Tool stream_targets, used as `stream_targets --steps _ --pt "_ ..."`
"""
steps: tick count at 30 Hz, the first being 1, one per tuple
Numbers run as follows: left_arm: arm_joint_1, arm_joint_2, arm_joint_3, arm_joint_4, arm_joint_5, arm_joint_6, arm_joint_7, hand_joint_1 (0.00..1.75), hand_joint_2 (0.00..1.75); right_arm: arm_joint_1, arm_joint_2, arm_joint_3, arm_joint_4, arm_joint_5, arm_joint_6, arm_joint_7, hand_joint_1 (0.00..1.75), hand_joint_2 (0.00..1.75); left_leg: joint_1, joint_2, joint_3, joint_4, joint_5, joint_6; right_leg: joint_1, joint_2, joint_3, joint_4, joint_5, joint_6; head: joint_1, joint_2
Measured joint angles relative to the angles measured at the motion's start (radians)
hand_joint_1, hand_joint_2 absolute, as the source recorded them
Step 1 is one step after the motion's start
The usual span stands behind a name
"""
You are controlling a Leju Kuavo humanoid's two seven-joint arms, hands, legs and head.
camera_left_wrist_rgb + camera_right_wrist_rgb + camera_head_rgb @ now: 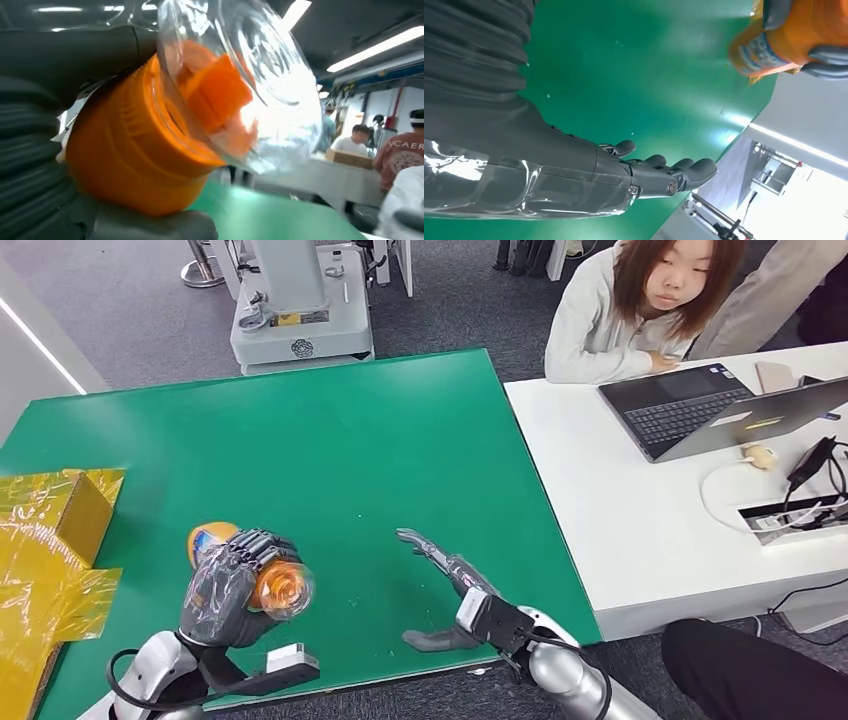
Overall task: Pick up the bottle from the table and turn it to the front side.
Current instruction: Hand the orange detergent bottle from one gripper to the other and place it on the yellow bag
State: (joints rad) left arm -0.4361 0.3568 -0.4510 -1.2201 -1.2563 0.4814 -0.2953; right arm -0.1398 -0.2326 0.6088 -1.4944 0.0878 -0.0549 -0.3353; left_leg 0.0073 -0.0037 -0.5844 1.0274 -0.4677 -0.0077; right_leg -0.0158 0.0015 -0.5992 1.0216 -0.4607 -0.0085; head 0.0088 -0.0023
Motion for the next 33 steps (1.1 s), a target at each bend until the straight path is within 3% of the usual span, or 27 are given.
stream_targets --steps 4,8,13,17,19,21,28,33 --pt "-0.026 0.074 -0.038 -0.038 -0.252 -0.035 0.128 1.75 1.75 0.043 -0.009 -0.024 -0.044 0.017 0.0 -0.007 0.0 1.75 0.001 0.0 0.0 0.0 0.0 0.0 0.0 0.0 0.0 0.0 0.0 0.0 0.0 0.0" --pt "-0.069 0.177 -0.155 -0.045 -0.303 -0.052 0.288 1.75 1.75 0.08 -0.019 -0.045 -0.078 0.03 0.001 -0.016 0.0 1.75 0.001 0.002 0.0 0.0 0.0 0.0 0.001 0.002 0.0 0.0 0.0 -0.001 0.0 0.0" --pt "-0.091 0.251 -0.243 -0.044 -0.308 -0.096 0.319 1.75 1.75 0.104 -0.025 -0.061 -0.098 0.034 0.0 -0.027 0.0 1.75 0.001 0.003 0.0 0.0 0.0 0.0 0.001 0.002 0.0 0.0 0.001 -0.002 0.0 0.0" --pt "-0.091 0.31 -0.267 -0.014 -0.281 -0.165 0.232 1.75 1.75 0.143 -0.033 -0.078 -0.122 0.049 -0.012 -0.044 0.0 1.75 0.001 0.003 0.0 0.0 0.0 0.0 0.001 0.002 -0.001 0.0 0.001 -0.002 0.001 0.0" --pt "-0.081 0.32 -0.264 0.032 -0.261 -0.175 0.184 1.75 1.75 0.157 -0.036 -0.085 -0.136 0.053 -0.014 -0.05 0.0 1.75 0.001 0.004 -0.001 -0.001 0.0 -0.001 0.001 0.002 -0.001 0.0 0.001 -0.002 0.0 0.0" --pt "-0.067 0.323 -0.254 0.1 -0.257 -0.159 0.188 1.75 1.75 0.166 -0.037 -0.089 -0.146 0.057 -0.011 -0.053 0.0 1.75 0.002 0.005 0.0 -0.001 0.0 -0.001 0.001 0.004 -0.001 0.0 0.001 -0.002 0.0 0.0" --pt "-0.007 0.314 -0.227 0.283 -0.305 -0.069 0.388 1.75 1.75 0.159 -0.037 -0.092 -0.15 0.052 0.012 -0.066 0.0 1.75 0.002 0.005 0.0 -0.001 0.0 -0.002 0.001 0.005 -0.001 0.0 0.001 -0.002 0.0 0.0" --pt "0.009 0.298 -0.227 0.33 -0.308 -0.027 0.448 1.75 1.75 0.134 -0.039 -0.091 -0.139 0.033 0.021 -0.078 0.0 1.75 0.001 0.004 0.0 -0.001 0.0 -0.002 0.001 0.002 0.0 0.0 0.001 -0.002 0.001 0.0"
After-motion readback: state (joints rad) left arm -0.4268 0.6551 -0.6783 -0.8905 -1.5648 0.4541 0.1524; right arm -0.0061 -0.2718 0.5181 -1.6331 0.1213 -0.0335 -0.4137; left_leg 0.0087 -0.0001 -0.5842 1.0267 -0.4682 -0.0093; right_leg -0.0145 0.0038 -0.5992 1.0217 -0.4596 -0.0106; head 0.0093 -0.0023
